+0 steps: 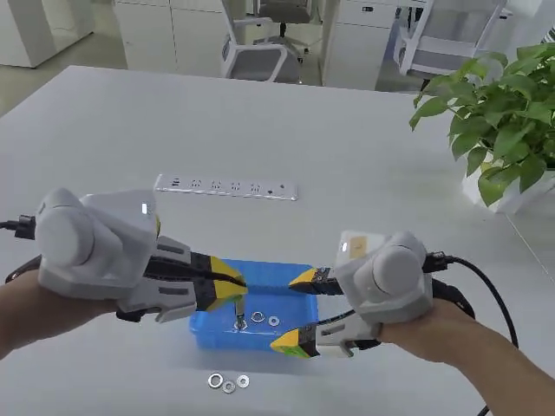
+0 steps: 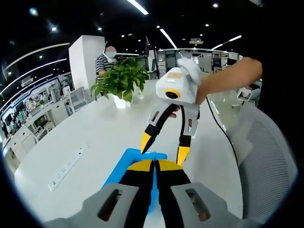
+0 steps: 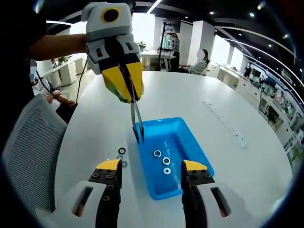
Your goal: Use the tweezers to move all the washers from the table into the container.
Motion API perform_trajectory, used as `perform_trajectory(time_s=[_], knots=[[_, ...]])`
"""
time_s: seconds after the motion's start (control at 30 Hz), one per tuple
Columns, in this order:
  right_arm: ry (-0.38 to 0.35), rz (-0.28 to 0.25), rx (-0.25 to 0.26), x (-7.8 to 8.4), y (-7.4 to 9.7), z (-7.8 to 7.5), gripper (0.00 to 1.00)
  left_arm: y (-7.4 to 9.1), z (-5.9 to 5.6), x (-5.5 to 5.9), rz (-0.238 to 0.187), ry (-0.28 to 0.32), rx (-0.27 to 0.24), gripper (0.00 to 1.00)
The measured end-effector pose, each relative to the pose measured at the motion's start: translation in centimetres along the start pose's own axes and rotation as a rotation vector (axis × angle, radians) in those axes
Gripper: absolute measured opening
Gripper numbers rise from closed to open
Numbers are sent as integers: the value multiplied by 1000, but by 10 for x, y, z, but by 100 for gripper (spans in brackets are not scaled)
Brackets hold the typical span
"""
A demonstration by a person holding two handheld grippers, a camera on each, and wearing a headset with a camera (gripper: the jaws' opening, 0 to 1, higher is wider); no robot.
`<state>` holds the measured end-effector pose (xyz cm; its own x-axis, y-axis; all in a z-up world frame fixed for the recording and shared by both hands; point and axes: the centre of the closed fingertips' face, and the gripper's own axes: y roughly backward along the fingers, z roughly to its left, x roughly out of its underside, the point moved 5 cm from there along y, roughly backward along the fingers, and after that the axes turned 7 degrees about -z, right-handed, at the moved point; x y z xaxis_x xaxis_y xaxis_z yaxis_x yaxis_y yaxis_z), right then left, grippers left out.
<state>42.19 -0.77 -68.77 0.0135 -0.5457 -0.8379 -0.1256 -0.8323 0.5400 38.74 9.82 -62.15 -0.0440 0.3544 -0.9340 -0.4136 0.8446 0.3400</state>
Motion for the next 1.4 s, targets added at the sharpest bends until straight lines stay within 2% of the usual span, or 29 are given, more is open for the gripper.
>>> perform_trajectory(time_s=[0.33,0.7,1.03,1.4], knots=[[-68,-13,79,7,14,8,63,4,-8,-3,-7,0,20,5],[-106,-21,117,11,19,16,74,3,-15,0,-7,2,48,5],[-123,-19,130,15,20,25,78,0,-22,5,-12,9,73,5],[-135,-24,144,14,19,28,82,-1,-27,11,-20,20,83,5]])
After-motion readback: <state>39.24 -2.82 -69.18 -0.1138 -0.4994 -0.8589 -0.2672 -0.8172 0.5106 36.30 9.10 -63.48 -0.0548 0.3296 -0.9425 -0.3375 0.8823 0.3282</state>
